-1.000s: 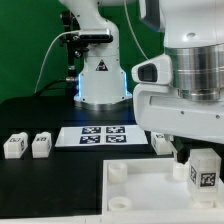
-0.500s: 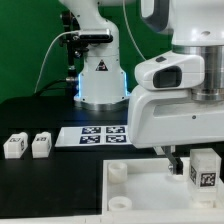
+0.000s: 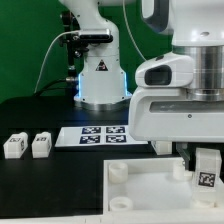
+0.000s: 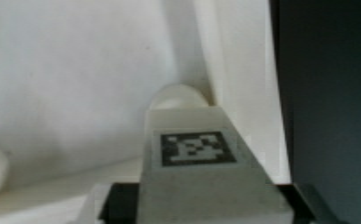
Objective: Assemble one leg
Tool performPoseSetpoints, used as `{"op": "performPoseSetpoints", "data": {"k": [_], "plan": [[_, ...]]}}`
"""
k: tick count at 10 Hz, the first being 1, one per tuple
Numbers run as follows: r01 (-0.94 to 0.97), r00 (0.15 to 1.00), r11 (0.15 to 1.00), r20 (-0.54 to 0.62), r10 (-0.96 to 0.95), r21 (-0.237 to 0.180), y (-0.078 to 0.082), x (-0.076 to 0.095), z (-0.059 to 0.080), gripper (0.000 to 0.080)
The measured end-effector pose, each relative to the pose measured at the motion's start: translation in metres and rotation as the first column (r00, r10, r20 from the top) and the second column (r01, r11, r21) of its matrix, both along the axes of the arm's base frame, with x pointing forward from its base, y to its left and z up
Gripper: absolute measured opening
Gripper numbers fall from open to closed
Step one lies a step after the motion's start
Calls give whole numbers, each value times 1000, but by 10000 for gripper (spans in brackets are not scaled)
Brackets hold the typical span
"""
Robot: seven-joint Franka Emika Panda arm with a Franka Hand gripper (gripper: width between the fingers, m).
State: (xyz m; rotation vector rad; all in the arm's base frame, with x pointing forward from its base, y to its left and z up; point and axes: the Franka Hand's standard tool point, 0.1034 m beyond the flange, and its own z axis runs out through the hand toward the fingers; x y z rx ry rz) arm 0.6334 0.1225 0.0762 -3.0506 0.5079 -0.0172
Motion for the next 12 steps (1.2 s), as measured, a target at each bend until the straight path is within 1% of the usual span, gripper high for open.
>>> {"op": "performPoseSetpoints", "data": {"k": [1,2,3,5,6,7,8,9,11,12], "plan": [[123,992,992,-8,-123,14,-2,0,-1,294],[296,955,954,-22,-296,35,-4,1,-1,294],[460,888,887,-40,-459,38,-4,1,-2,294],[739,673,673,-90,-734,44,-4,0,-2,294],[815,578,578,-113,-808,43,-4,0,-2,294],[861,508,508,-127,-852,38,-3,0,-2,294],[934,356,356,-153,-922,24,-1,-1,-2,294],[948,317,318,-155,-936,18,0,-1,-3,294],[911,411,411,-148,-900,30,1,-2,-3,294],[867,496,497,-139,-857,35,6,-4,-5,498]]}}
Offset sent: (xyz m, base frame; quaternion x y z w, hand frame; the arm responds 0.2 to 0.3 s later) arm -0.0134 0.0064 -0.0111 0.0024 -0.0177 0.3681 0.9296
